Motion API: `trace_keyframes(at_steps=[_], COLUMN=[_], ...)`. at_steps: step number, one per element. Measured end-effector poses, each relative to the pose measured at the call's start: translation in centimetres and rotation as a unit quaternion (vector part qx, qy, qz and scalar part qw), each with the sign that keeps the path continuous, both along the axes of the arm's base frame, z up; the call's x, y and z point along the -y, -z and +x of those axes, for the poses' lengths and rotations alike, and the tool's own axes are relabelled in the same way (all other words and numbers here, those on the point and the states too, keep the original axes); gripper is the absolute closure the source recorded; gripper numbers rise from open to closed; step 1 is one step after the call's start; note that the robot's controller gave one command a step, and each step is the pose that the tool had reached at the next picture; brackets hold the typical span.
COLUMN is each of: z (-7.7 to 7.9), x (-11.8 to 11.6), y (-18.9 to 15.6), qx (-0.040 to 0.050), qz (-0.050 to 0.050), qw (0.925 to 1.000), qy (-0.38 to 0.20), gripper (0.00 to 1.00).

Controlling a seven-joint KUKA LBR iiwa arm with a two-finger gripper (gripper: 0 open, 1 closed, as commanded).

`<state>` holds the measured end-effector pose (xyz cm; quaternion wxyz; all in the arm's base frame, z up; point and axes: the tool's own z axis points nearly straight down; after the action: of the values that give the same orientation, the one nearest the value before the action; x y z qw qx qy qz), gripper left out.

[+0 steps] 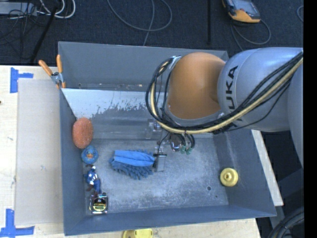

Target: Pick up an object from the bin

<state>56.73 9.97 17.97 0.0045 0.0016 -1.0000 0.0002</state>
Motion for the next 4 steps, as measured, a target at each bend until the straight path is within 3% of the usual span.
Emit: trace_keyframes(at_steps=[1,2,3,4], z=[0.2,0.6,0.4,0.5], x=[0.1,-1.5,-2.3,-2.9], y=[-0.5,5.9,6.5,6.2], qx=[0.0038,0.0064,0.0012,0.0047], qz=[0.0,0.001,0.0,0.0], qw=[1.0,0.9994,0.9991,0.9995], qy=[0.001,-0.034,-0.043,-0.031], gripper=[0.0,0.0,0.0,0.0])
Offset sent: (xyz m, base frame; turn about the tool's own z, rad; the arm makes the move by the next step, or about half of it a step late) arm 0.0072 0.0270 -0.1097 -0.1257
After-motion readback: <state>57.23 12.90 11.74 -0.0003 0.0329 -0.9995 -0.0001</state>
